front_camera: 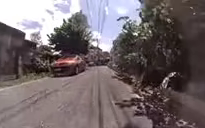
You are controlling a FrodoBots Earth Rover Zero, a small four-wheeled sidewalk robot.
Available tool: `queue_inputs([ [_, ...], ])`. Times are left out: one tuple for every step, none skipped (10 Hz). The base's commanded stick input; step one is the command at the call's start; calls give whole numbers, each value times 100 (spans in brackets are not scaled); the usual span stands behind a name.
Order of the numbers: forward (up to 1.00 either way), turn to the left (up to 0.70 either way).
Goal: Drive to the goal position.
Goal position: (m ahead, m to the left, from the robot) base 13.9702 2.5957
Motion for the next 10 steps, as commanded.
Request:
queue_inputs([
  [85,0],
  [85,0],
  [85,0],
  [85,0],
  [85,0],
  [85,0],
  [85,0],
  [85,0],
  [85,0],
  [85,0],
])
